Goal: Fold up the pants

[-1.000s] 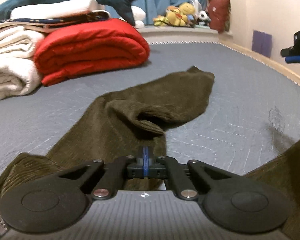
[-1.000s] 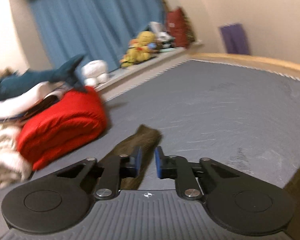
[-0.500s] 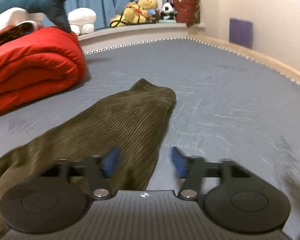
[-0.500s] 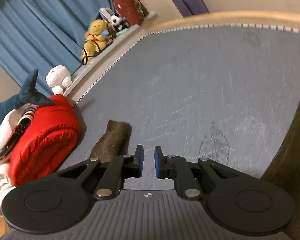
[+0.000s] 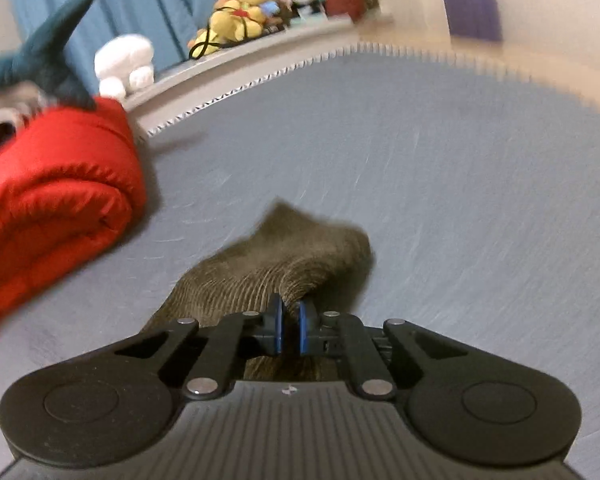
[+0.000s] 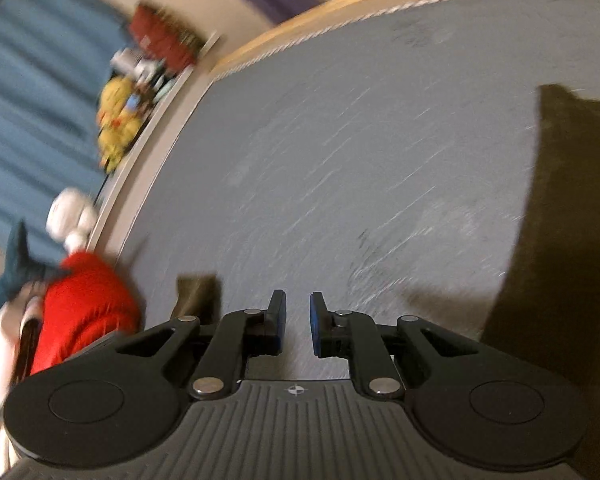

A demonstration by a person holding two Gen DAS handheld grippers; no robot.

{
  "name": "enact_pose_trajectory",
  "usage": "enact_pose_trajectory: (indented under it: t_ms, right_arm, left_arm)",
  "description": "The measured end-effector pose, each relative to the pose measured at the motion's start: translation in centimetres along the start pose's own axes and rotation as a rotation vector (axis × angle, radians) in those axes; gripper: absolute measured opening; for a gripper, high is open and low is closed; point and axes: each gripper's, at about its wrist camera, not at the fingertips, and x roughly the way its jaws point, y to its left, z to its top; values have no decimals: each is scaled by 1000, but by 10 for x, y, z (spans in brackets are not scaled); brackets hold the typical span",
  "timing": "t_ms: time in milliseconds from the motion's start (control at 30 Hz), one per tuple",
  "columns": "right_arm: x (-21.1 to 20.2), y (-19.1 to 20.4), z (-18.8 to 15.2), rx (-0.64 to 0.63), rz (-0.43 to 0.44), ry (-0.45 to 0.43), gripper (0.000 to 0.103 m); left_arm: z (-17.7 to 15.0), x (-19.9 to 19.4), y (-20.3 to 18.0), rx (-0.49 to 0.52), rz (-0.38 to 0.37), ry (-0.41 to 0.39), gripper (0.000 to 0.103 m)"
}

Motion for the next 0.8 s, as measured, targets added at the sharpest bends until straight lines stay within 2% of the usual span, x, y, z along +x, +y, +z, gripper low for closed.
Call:
enact_pose_trajectory:
  t_ms: [33,133,200,267,367,400,433,467,500,600,700,800]
  right_arm:
    - [-3,-5,4,31,-9,-17,15]
    - [-9,-17,13,91,-37,-71,15]
    - [-11,-25,16,127,-50,-93,15]
    - [-12,-34,20,156,-68,-108,15]
    - [-12,-45,25,193,-78,-120,15]
    - [-12,-48,27,201,-83,-126,15]
    - [-12,-51,29,208,-85,-129,15]
    - [-10,-55,32,219,-83,-126,15]
    - [-8,-57,35,228,-79,-120,15]
    - [-1,-70,41,275,-84,-80,15]
    - [4,-82,46,326,-85,-45,15]
    - [5,-93,49,359,-90,-24,15]
  left_arm:
    - [11,-15,7,-59,-78,-13,8]
    - [45,-59,4,-97,-232,-62,8]
    - [66,-91,3,-190,-365,-94,7]
    - [78,-114,-9,-251,-488,-91,8]
    - [86,-137,-43,-203,-673,-24,13]
    - [88,-147,-51,-165,-716,-29,24]
    - [89,-159,-56,-121,-718,-51,34]
    - [89,-173,-59,-84,-689,-86,53]
    - [86,-185,-57,-63,-664,-118,56]
    - [65,-213,-40,-21,-620,-139,56]
    - [21,-236,-10,14,-551,-150,56]
    - [-26,-240,30,11,-460,-98,56]
